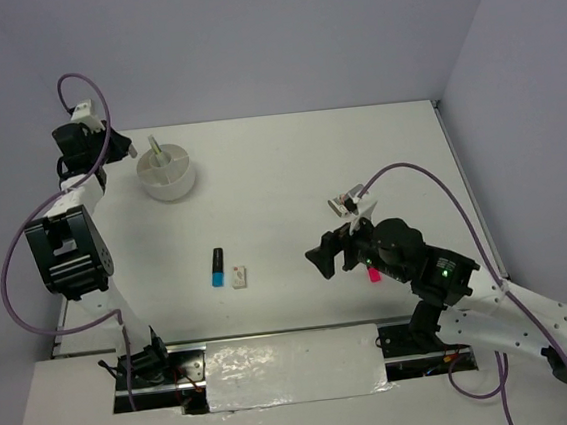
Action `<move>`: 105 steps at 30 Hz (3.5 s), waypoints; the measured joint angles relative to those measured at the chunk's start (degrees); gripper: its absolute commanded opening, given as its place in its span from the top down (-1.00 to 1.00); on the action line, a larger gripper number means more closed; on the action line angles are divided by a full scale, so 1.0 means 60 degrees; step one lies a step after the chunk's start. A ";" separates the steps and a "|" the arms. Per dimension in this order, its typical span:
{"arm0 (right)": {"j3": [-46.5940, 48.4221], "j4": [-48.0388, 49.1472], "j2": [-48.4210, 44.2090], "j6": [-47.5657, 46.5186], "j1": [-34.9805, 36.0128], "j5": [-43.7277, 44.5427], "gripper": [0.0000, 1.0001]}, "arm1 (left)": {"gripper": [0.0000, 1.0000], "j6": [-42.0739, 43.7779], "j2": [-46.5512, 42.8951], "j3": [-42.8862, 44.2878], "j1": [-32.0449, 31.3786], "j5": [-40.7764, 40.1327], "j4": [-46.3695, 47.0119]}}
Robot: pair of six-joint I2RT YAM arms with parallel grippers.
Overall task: Sort the stationery into containers
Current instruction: Place the stationery in the storage box, then pick up the stapler from the center of the board.
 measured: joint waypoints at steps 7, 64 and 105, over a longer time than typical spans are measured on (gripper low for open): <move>0.0000 0.0306 0.0433 0.0029 -0.0076 -0.0368 -1.00 | 0.96 -0.0386 0.0273 0.0015 -0.0011 0.0204 0.0117; 0.4375 -0.0707 0.9147 0.4014 0.1166 0.1960 -1.00 | -0.99 -0.2696 -1.0772 -0.5643 -0.1905 -0.2659 -0.8331; 0.5053 -0.2718 0.9715 -0.1497 -0.6054 -0.0943 -0.91 | -0.99 -0.2575 -1.2109 -0.5894 -0.2783 -0.2426 -0.7810</move>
